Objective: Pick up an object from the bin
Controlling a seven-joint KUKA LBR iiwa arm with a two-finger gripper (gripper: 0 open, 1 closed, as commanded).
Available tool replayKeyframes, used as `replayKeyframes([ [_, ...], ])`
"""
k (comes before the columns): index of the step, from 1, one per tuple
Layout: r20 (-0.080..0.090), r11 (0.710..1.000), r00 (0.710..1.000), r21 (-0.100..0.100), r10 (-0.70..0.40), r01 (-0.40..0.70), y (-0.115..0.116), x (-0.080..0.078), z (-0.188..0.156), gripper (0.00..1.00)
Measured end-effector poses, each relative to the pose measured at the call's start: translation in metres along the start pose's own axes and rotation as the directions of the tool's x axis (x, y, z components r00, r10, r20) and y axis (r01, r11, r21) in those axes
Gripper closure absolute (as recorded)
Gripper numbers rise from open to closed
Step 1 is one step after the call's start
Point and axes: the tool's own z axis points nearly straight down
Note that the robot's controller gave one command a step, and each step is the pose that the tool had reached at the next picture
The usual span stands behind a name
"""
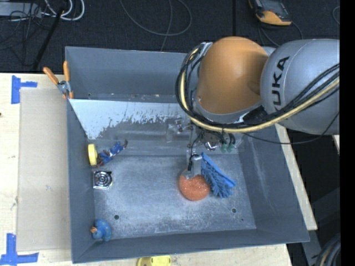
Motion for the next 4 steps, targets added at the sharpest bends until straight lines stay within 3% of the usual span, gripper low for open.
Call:
replayKeyframes([
  [1, 0.0, 0.996, 0.996, 0.001, 0.086, -0.086, -0.023, 0.009, 0.038, 0.0],
  [2, -0.005, 1.0, 1.0, 0.0, -0.015, 0.015, -0.026, 0.032, 0.058, 0.0],
  [3, 0.0, 0.999, 0.999, 0.0, -0.053, 0.053, -0.045, 0.032, 0.09, 0.0],
  [4, -0.003, 0.994, 0.994, -0.001, -0.107, 0.107, -0.066, 0.033, 0.118, 1.0],
])
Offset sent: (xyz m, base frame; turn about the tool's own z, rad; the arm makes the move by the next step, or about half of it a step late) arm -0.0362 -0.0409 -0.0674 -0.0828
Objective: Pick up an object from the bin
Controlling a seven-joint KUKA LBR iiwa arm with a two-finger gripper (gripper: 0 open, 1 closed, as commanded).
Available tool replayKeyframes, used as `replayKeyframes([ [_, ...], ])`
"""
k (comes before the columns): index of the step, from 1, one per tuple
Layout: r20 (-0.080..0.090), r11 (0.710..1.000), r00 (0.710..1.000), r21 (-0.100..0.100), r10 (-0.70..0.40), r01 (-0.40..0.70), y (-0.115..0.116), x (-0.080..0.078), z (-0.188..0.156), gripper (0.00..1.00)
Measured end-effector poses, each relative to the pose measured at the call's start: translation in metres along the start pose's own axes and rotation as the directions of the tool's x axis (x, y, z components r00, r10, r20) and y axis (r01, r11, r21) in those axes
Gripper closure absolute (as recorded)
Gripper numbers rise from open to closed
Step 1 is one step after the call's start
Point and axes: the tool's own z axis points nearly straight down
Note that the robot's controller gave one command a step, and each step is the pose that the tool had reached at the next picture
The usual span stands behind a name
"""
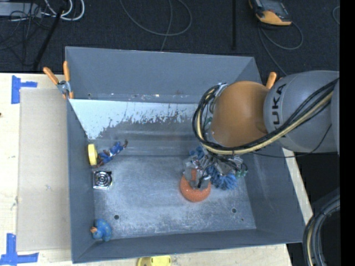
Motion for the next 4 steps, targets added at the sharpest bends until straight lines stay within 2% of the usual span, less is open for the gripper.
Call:
replayKeyframes([
  [1, 0.0, 1.0, 1.0, 0.0, 0.001, -0.001, 0.0, 0.0, 0.0, 0.0],
  [2, 0.0, 1.0, 1.0, 0.0, 0.002, -0.002, 0.0, 0.0, 0.0, 0.0],
  [3, -0.003, 0.991, 0.991, 0.001, -0.131, 0.131, 0.002, 0.012, 0.025, 1.0],
  [4, -0.003, 0.992, 0.992, 0.0, -0.127, 0.127, 0.001, 0.012, 0.025, 1.0],
])
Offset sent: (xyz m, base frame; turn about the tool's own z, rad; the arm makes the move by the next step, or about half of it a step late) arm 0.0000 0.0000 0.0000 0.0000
